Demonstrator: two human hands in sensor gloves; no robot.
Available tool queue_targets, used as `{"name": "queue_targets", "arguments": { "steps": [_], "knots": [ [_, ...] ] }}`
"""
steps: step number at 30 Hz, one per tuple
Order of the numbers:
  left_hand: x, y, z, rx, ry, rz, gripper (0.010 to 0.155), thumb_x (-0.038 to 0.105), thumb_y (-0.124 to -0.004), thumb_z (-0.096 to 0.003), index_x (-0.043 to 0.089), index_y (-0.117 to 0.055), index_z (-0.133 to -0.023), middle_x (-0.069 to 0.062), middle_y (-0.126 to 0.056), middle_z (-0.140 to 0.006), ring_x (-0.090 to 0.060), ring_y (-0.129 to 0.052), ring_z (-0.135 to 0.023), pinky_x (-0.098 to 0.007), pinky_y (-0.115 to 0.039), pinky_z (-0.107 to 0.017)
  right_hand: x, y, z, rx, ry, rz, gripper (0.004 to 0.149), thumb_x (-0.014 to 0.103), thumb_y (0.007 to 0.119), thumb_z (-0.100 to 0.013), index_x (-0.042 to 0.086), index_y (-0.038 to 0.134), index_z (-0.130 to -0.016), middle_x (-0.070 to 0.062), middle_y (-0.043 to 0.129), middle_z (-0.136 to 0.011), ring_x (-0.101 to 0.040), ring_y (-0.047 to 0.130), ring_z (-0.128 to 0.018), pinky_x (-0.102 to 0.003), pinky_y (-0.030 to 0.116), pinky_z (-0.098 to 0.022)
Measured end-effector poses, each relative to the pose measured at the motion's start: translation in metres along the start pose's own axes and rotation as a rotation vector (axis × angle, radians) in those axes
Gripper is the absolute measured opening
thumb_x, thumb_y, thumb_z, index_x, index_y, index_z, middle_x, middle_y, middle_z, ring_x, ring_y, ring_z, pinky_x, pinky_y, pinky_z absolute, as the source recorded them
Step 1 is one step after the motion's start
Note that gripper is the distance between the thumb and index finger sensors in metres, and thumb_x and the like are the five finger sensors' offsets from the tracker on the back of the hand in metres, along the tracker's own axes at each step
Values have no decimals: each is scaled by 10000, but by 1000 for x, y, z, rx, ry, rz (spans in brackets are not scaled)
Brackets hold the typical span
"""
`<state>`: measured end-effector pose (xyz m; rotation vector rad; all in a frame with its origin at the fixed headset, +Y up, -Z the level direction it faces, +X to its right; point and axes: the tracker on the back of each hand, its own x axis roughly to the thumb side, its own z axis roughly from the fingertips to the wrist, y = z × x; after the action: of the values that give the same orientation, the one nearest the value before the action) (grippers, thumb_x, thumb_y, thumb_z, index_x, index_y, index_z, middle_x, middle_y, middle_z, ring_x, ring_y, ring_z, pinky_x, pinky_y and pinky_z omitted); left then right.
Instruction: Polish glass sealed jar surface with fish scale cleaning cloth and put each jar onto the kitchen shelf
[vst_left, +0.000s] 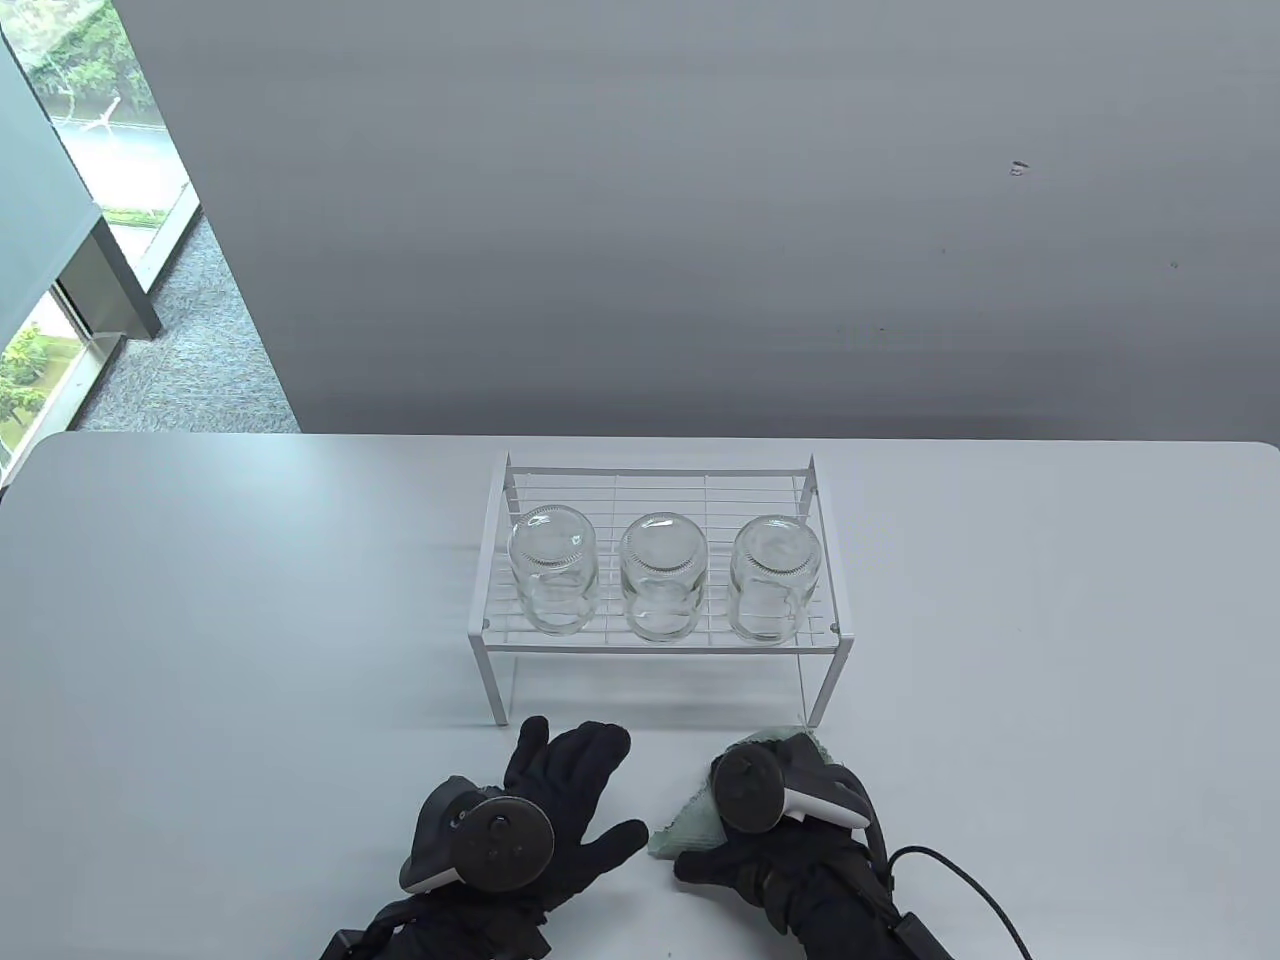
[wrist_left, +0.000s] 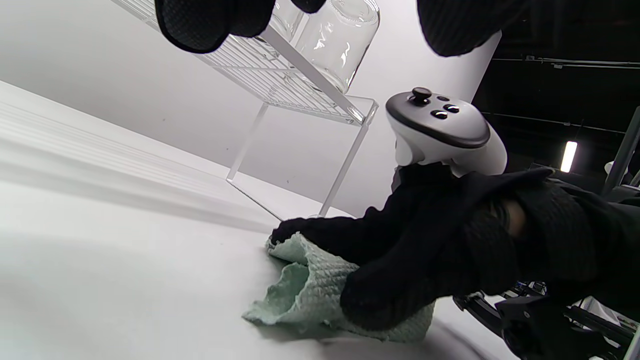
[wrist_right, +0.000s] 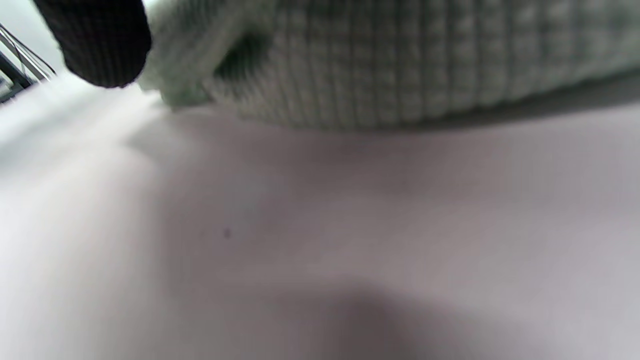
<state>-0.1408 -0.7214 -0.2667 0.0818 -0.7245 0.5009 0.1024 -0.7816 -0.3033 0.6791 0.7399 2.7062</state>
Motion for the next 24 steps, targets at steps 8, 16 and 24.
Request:
{"name": "queue_targets", "arguments": {
  "steps": [8, 16, 24],
  "knots": [
    [-2, 1, 0, -45, 18, -29, 855, 595, -721, -493, 81, -405, -1099, -303, -489, -1098, -543, -603, -985, -727, -284, -685, -6, -31, 33, -184, -94, -155, 997, 631, 708, -518, -78, 260, -1056, -403, 205, -1010, -672, 236, -871, -743, 257, -574],
    [-6, 2, -1, -214, 122, -173, 914, 662, -698, -485, 140, -330, -1138, -305, -290, -1163, -577, -358, -1062, -744, -158, -662, -3, -58, 68, -402, -146, -141, 957, 590, 730, -519, -91, 319, -1052, -409, 253, -1008, -676, 270, -869, -747, 270, -570],
    [-11, 0, 0, -322, 206, -277, 986, 720, -651, -478, 201, -132, -1137, -261, 30, -1147, -546, 14, -1044, -722, 2, -620, 14, -53, 66, -440, -166, 140, 985, 623, 714, -517, -19, 210, -1069, -364, 133, -1029, -639, 89, -887, -750, 99, -541]
  ]
}}
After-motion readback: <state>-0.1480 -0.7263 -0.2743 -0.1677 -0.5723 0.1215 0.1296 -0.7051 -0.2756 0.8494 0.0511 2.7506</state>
